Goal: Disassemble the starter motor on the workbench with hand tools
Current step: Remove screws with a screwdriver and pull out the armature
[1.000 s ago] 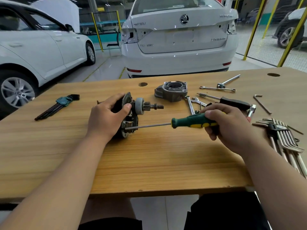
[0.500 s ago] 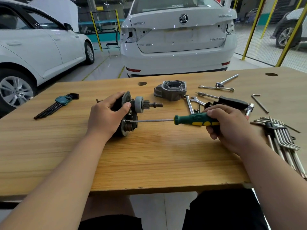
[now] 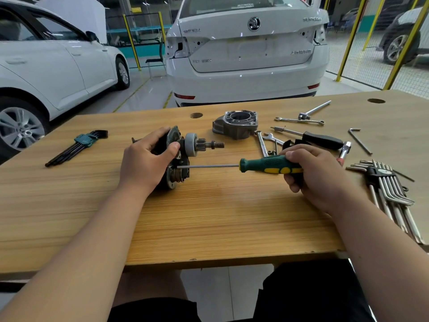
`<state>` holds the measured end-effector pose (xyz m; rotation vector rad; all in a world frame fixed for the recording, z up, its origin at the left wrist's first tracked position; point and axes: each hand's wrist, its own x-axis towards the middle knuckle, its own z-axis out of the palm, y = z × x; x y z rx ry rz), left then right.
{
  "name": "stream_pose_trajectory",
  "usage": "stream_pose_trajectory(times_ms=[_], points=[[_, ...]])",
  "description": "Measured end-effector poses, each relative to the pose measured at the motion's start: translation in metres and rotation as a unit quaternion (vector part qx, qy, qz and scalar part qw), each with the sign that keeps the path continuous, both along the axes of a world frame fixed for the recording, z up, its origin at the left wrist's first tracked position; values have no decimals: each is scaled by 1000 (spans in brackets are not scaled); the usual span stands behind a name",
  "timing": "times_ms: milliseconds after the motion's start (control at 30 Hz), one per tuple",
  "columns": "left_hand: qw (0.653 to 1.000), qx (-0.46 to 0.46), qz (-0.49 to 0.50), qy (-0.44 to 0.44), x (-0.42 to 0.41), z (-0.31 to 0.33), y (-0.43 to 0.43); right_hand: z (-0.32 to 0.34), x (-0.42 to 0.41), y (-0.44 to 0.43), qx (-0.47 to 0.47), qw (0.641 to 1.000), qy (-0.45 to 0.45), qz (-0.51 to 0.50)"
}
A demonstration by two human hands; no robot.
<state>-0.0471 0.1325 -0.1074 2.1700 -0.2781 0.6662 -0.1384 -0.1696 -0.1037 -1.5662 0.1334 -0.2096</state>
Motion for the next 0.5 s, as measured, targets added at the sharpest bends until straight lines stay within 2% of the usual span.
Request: stream_pose_trajectory(times_ms=[500], points=[[1000,-20,3,-4,1,-3,0,0,-2,1,11,1000,15,-10]])
